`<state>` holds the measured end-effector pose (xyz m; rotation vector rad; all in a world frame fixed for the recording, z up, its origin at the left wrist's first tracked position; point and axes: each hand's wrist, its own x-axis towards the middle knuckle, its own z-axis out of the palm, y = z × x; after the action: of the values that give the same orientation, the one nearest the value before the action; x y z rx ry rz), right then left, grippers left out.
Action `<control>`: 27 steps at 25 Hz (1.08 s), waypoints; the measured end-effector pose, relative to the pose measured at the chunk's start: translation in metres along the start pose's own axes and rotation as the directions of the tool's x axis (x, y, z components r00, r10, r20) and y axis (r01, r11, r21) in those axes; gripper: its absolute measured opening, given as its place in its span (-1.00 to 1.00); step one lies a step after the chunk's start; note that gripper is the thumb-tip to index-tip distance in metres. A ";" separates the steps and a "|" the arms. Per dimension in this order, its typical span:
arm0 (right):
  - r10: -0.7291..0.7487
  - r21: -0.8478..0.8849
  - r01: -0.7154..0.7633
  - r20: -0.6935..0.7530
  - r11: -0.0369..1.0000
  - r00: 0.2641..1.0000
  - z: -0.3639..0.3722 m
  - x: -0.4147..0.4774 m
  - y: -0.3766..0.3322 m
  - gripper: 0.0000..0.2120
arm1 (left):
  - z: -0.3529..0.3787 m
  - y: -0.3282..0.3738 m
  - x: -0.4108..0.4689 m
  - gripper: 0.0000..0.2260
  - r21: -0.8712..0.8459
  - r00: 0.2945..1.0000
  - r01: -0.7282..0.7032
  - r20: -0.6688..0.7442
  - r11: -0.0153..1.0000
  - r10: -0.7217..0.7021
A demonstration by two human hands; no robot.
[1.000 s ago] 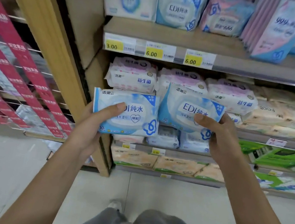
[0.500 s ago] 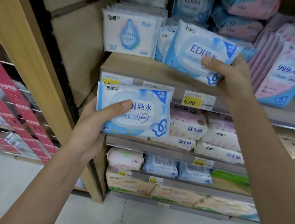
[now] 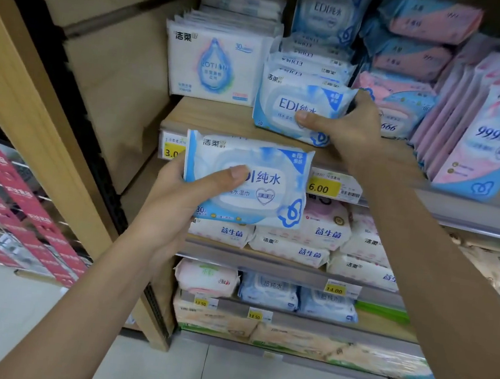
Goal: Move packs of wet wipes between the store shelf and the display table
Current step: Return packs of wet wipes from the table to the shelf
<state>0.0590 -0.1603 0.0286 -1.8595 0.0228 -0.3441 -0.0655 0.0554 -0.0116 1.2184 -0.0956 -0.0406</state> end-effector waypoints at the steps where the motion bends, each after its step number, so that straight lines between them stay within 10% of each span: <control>1: -0.026 -0.065 0.022 -0.062 0.998 0.998 0.001 0.000 0.001 -0.25 | 0.005 0.003 0.004 -0.64 0.015 1.000 -0.006 0.022 1.000 0.006; 4: -0.051 -0.070 0.042 -0.143 0.997 0.988 -0.001 0.001 0.009 -0.14 | 0.019 0.013 0.025 -0.59 0.035 0.997 -0.044 0.071 0.998 0.041; 9: 0.076 0.292 -0.017 -0.193 0.956 0.978 -0.017 -0.025 -0.003 -0.81 | 0.037 0.019 0.071 -0.65 0.066 0.993 -0.107 0.054 0.992 0.103; 14: 0.019 0.156 -0.029 0.067 0.987 0.998 -0.018 -0.055 -0.002 -0.66 | 0.051 0.015 0.084 -0.73 0.142 0.982 -0.182 0.084 0.973 0.171; 19: -0.045 0.183 0.048 -0.022 0.982 0.999 -0.014 -0.049 -0.009 -0.45 | 0.052 0.028 0.097 -0.80 0.365 0.959 -0.283 0.116 0.887 0.259; 27: -0.228 -0.018 0.227 -0.111 0.974 0.967 -0.011 -0.043 0.008 -0.31 | 0.040 0.013 0.101 -0.35 0.572 0.892 -0.406 0.078 0.713 0.446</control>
<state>0.0161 -0.1650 0.0146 -1.8496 -0.1140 -0.6086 0.0307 0.0142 0.0194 1.7815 -0.3536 0.4733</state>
